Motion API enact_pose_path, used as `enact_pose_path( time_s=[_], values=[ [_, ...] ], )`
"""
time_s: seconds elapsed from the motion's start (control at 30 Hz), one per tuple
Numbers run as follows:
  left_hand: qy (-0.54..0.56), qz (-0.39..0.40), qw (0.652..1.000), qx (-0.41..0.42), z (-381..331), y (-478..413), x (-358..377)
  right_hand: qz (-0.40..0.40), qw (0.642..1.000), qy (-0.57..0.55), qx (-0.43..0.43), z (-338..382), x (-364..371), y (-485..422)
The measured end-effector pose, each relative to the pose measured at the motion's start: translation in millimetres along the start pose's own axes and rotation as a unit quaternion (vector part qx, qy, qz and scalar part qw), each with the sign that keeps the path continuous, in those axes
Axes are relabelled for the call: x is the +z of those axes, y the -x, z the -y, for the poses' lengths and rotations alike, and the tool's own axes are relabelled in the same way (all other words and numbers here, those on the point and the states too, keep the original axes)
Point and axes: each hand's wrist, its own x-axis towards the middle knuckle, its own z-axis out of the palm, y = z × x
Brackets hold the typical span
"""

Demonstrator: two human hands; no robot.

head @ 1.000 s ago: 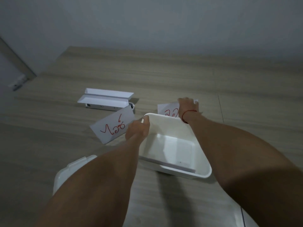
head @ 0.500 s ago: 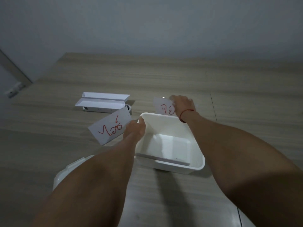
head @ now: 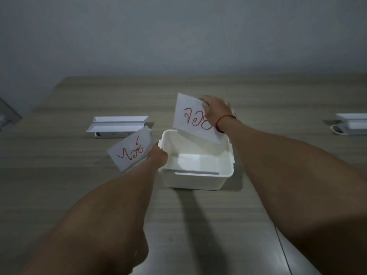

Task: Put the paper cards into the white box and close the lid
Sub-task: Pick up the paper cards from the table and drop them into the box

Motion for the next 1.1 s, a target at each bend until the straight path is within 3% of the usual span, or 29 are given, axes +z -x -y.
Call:
enact_pose_path(
  time_s=[0.17, 0.33, 0.5, 0.57, 0.73, 0.87, 1.1],
  values=[
    [0.011, 0.021, 1.000, 0.007, 9, 7, -3, 0.168, 0.985, -0.036, 0.017, -2, 18, 36],
    [0.032, 0.019, 0.999, 0.011, 18, 12, -4, 0.382, 0.920, 0.086, 0.016, -2, 60, 69],
    [0.027, -0.021, 0.999, 0.031, 22, 1, -10, 0.430, 0.900, 0.067, 0.038, 5, 62, 63],
    [0.013, -0.065, 0.997, 0.030, 24, -8, -19, 0.389, 0.920, 0.021, 0.043, 7, 61, 51],
    [-0.104, -0.185, 0.976, 0.051, 30, -40, -44, 0.174, 0.983, -0.028, 0.047, 7, 75, 22],
    [-0.152, -0.234, 0.958, 0.065, 37, -66, -57, 0.146, 0.986, 0.074, 0.007, 9, 100, 7],
    [-0.211, -0.223, 0.951, 0.038, 56, -86, -49, 0.081, 0.996, 0.039, -0.005, 7, 126, -5]
  ],
)
